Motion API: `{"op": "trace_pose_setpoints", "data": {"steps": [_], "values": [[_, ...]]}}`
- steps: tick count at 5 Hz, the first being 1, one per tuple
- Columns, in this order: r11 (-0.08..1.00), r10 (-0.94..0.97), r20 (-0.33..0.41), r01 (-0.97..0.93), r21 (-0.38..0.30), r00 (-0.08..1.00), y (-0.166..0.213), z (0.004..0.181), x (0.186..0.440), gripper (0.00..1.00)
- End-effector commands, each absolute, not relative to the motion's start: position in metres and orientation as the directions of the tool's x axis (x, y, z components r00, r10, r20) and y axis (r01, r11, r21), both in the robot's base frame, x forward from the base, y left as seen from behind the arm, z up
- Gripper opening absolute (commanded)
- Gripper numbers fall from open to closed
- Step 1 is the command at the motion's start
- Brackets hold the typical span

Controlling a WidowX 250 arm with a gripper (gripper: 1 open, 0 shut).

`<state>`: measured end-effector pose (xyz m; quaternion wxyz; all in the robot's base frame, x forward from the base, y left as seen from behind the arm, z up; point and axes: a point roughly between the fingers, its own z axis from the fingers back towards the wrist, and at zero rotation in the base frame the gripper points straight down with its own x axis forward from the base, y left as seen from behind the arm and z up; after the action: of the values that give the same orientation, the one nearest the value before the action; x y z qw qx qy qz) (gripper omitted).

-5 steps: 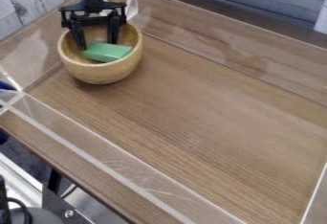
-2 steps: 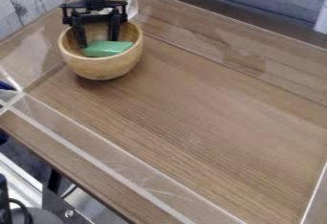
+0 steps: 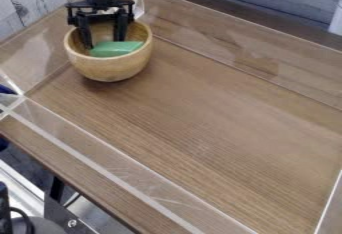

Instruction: Remove the green block from inside the brown bowl and put it on the table

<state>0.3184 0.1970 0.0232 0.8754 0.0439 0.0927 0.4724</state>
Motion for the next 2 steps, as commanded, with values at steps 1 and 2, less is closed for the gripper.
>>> {"op": "trace_pose_setpoints", "data": {"steps": [1, 2], "values": [[0.547, 0.836, -0.163, -0.812, 0.201, 0.523, 0.1924, -0.0037, 0.3096, 1.00], [0.549, 0.835, -0.178, -0.807, 0.215, 0.521, 0.1952, -0.0076, 0.3041, 1.00]]}}
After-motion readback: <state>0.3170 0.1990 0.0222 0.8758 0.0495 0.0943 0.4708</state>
